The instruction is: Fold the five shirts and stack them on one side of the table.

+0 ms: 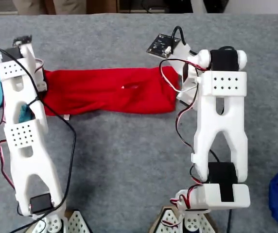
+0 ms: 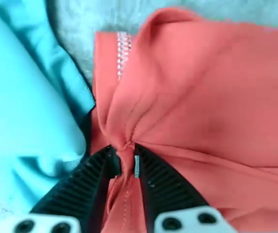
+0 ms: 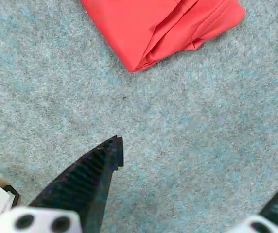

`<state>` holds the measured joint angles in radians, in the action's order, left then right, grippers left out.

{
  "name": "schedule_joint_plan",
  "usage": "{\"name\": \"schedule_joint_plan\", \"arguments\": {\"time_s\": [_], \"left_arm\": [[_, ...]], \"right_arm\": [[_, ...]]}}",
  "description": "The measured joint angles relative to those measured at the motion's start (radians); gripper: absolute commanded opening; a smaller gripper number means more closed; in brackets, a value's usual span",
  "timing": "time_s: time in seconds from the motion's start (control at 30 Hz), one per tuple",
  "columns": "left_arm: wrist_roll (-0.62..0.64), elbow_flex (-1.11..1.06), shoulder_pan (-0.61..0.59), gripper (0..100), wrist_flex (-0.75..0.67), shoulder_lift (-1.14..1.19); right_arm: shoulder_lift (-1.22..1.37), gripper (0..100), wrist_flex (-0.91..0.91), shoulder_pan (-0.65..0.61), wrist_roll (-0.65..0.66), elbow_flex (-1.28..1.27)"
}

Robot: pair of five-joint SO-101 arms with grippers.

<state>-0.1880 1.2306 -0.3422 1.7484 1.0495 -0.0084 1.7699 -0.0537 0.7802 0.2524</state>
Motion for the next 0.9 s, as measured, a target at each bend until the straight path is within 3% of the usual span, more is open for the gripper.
{"name": "schedule_joint_plan", "arguments": {"time_s": [0.37, 0.63, 0.9], "left_arm": [[0.0, 0.0, 0.203, 2, 0.0, -0.203], [0.046, 0.0, 0.439, 2, 0.0, -0.242], [0.143, 0.0, 0.729, 2, -0.133, -0.242]], "right_arm": [[0.0, 47.9, 0.0, 0.005, 0.0, 0.0], [0.0, 47.2, 0.0, 0.146, 0.0, 0.0], [0.0, 26.7, 0.0, 0.377, 0.058, -0.002]]}}
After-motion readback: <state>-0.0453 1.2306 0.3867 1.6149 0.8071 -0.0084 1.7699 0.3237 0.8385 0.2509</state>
